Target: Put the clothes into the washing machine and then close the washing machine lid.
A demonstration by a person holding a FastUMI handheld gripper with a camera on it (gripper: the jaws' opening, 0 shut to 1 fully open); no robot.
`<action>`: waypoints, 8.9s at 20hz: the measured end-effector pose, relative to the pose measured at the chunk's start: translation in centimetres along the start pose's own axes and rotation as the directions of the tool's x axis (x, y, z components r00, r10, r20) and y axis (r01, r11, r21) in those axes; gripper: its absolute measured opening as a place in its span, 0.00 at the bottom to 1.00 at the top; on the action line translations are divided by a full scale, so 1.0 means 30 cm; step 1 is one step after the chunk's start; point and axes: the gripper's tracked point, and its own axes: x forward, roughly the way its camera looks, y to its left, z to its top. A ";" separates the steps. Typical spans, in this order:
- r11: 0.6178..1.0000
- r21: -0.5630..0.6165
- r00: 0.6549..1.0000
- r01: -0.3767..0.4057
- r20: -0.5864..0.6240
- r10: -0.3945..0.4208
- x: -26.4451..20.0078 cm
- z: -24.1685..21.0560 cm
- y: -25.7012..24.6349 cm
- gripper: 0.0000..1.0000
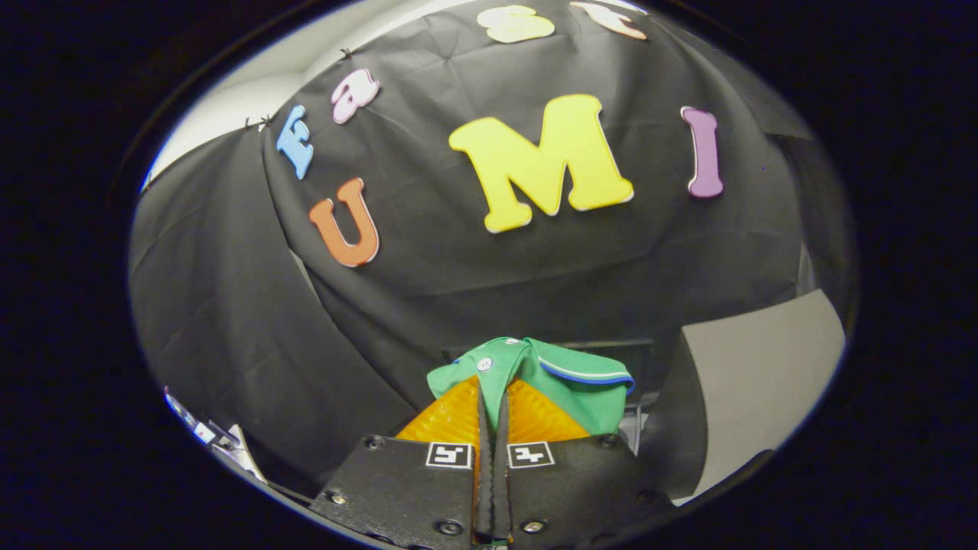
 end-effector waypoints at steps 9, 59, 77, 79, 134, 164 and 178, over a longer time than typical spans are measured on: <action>0.999 0.031 0.983 0.040 -0.180 -0.034 0.265 -0.282 -0.041 0.04; 0.950 -0.060 0.862 0.308 -0.404 -0.305 0.433 -0.719 -0.378 0.86; 0.943 -0.177 0.950 0.281 -0.088 -0.299 0.335 -0.209 -0.314 0.86; 0.945 -0.173 0.954 0.277 -0.069 -0.293 0.353 -0.170 -0.302 0.86; 0.925 -0.103 0.917 0.366 -0.128 -0.378 0.512 -0.102 -0.220 0.87; 0.921 -0.141 0.912 0.363 -0.151 -0.382 0.080 -0.346 -0.262 0.90; 0.940 -0.111 0.918 0.322 0.278 -0.282 -0.734 -0.212 -0.454 0.95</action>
